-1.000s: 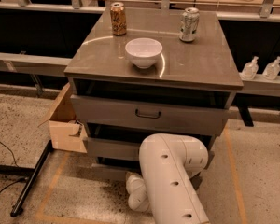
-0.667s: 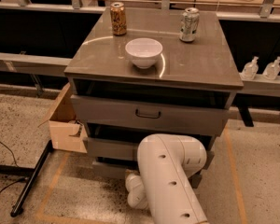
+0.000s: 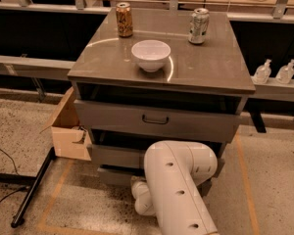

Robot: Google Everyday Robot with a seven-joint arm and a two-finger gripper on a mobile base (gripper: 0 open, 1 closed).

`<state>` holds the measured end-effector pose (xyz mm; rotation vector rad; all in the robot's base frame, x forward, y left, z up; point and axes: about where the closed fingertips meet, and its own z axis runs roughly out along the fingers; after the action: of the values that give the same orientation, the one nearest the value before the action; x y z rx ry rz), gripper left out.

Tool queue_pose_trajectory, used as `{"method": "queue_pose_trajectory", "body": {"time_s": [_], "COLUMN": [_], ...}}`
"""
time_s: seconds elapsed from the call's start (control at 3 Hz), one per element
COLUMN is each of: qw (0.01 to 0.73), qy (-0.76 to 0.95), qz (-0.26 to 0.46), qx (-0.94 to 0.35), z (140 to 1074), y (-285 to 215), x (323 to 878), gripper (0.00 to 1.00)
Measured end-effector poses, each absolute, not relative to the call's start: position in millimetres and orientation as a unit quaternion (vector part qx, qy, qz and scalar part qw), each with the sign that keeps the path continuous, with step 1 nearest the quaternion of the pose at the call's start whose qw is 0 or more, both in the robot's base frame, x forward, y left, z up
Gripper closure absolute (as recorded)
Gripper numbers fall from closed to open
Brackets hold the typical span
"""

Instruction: Close bottom drawer

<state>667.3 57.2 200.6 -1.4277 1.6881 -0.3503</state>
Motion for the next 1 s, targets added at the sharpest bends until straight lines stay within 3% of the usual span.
{"method": "queue_pose_trajectory", "body": {"time_s": [1.0], "qw": [0.423], "qy": [0.674], "qz": [-0.061], "qx": [-0.603], "z": [248.7], "y": [-2.6], "x": [565.8], "gripper": [1.0]}}
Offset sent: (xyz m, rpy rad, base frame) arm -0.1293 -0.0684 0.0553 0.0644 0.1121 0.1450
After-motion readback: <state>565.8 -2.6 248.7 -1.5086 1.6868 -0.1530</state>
